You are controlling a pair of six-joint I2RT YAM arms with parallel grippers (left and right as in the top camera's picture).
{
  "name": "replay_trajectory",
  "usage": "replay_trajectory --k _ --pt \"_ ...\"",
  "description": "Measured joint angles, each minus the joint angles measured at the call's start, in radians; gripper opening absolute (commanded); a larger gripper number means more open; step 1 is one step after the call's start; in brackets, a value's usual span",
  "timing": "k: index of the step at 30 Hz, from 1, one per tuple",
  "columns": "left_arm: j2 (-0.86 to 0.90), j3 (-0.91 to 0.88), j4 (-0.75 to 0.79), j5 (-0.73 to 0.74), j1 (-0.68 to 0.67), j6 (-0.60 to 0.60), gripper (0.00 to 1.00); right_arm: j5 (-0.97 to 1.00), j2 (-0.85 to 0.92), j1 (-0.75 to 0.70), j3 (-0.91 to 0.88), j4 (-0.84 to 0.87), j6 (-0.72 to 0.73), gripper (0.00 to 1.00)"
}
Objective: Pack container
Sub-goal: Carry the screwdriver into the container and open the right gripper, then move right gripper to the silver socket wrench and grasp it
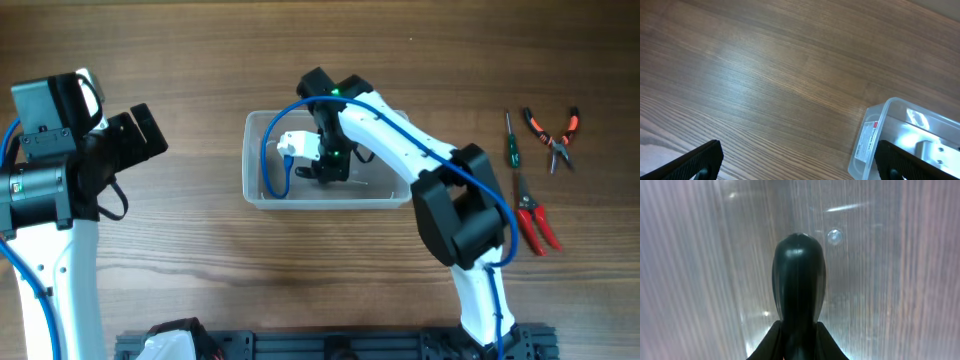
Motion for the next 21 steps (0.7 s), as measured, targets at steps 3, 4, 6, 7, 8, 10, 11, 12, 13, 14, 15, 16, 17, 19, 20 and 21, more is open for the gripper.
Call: replay_trajectory --k 3,4,6,7,8,10,11,12,13,14,15,16,17,19,20,21 --pt "0.0 0.0 -0.003 0.0 0.0 0.0 1.0 -0.002 0.002 0.0 0.0 0.006 0.01 0.53" --pt "0.0 0.0 -0.003 0.0 0.0 0.0 1.0 -0.004 0.002 0.0 0.0 0.006 0.027 0.55" --pt "0.0 0.0 -0.003 0.0 0.0 0.0 1.0 -0.004 0.002 0.0 0.0 0.005 0.05 0.56" --pt "0.0 0.0 -0.003 0.0 0.0 0.0 1.0 -0.003 0.002 0.0 0.0 0.0 0.07 0.56" --pt "0.0 0.0 -0.003 0.0 0.0 0.0 1.0 0.004 0.0 0.0 0.002 -0.014 0.092 0.57" --pt "0.0 0.0 -0.003 0.0 0.0 0.0 1.0 0.036 -0.015 0.0 0.013 -0.06 0.14 0.57" --pt "0.0 0.0 -0.003 0.0 0.0 0.0 1.0 0.058 -0.033 0.0 0.021 -0.074 0.164 0.57" --pt "0.0 0.0 -0.004 0.0 0.0 0.0 1.0 0.105 -0.094 0.0 0.039 -0.076 0.212 0.63" --pt "0.0 0.0 -0.004 0.0 0.0 0.0 1.0 0.141 -0.157 0.0 0.05 -0.065 0.247 0.98" --pt "0.0 0.0 -0.004 0.0 0.0 0.0 1.0 0.182 -0.254 -0.008 0.061 -0.041 0.316 1.0" --pt "0.0 0.0 -0.004 0.0 0.0 0.0 1.0 0.211 -0.332 -0.019 0.068 -0.032 0.362 1.0" --pt "0.0 0.0 -0.004 0.0 0.0 0.0 1.0 0.229 -0.417 -0.043 0.082 -0.032 0.409 1.0" --pt "0.0 0.0 -0.004 0.0 0.0 0.0 1.0 0.241 -0.501 -0.084 0.094 -0.046 0.462 1.0" --pt "0.0 0.0 -0.005 0.0 0.0 0.0 1.0 0.267 -0.653 -0.229 0.12 -0.116 0.566 1.0" --pt "0.0 0.0 -0.005 0.0 0.0 0.0 1.0 0.282 -0.705 -0.323 0.126 -0.175 0.612 1.0" --pt "0.0 0.0 -0.007 0.0 0.0 0.0 1.0 0.29 -0.726 -0.389 0.127 -0.223 0.641 1.0"
